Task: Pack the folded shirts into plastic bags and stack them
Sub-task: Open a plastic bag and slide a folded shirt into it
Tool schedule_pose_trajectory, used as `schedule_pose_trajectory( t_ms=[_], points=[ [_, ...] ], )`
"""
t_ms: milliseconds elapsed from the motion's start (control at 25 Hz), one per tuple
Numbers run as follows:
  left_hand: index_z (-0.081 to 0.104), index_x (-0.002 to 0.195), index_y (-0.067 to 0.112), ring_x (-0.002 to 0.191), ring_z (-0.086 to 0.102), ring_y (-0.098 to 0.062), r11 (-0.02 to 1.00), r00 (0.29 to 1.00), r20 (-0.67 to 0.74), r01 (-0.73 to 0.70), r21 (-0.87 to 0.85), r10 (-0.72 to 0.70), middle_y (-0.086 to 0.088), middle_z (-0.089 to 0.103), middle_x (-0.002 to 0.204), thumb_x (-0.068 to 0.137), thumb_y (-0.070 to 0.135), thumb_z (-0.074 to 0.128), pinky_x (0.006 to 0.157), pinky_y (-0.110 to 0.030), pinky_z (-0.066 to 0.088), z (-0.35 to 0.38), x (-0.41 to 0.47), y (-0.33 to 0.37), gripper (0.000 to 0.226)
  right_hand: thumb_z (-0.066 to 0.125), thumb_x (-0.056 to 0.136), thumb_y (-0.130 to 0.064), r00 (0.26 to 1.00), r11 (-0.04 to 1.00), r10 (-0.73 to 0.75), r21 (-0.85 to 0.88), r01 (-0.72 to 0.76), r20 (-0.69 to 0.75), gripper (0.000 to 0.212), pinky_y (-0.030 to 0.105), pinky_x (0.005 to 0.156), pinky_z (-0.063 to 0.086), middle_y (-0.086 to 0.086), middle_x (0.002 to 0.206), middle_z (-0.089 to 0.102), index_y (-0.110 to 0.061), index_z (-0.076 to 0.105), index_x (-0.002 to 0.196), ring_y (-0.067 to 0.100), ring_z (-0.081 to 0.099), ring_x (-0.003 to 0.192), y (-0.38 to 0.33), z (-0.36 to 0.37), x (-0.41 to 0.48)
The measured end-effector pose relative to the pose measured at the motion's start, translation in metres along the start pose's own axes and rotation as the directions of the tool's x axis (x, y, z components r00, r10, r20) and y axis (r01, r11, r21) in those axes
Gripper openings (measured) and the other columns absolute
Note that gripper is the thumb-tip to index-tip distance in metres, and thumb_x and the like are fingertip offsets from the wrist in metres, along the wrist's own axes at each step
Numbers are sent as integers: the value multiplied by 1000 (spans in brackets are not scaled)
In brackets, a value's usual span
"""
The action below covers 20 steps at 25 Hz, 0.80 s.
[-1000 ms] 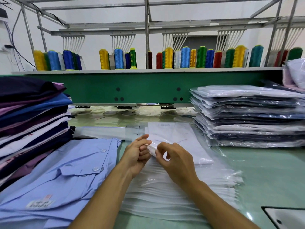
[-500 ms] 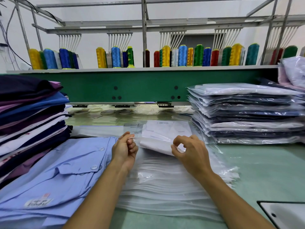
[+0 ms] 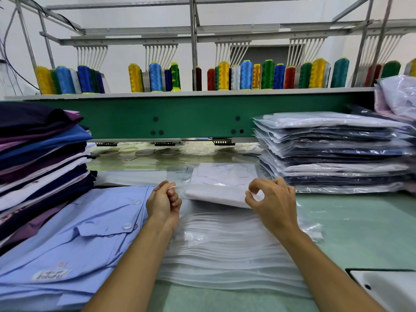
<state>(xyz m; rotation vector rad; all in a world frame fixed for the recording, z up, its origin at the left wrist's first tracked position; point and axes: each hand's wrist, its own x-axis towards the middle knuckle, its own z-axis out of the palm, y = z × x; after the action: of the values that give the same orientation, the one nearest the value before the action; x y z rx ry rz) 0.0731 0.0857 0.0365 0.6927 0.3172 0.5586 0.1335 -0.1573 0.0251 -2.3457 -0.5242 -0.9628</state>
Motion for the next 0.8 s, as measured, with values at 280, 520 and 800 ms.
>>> schedule_pose_trajectory(
  t_ms=[280, 520, 800],
  points=[
    [46, 77, 18, 39, 28, -8, 999, 997, -67, -31, -18, 30, 7, 37, 47, 90, -8, 51, 37, -18, 21, -6, 5, 7, 29, 69, 85, -38, 997, 997, 78, 17, -77, -30, 12, 36, 73, 33, -17, 77, 60, -33, 60, 78, 15, 45, 80, 5, -4, 3],
    [46, 77, 16, 39, 28, -8, 998, 993, -104, -49, -27, 46, 6, 38, 46, 89, -9, 51, 38, -20, 21, -6, 5, 8, 28, 72, 83, -33, 987, 986, 150, 77, -146, -54, 12, 34, 70, 37, -20, 74, 56, -33, 61, 78, 17, 47, 79, 7, -6, 3],
    [43, 74, 16, 40, 28, -9, 998, 992, -109, -63, -27, 60, 5, 37, 47, 91, -8, 48, 40, -20, 20, -7, 8, 9, 30, 69, 82, -28, 966, 963, 233, 166, -212, -115, 15, 26, 55, 31, -16, 71, 55, -27, 57, 74, 19, 48, 80, 7, -9, 4]
  ],
)
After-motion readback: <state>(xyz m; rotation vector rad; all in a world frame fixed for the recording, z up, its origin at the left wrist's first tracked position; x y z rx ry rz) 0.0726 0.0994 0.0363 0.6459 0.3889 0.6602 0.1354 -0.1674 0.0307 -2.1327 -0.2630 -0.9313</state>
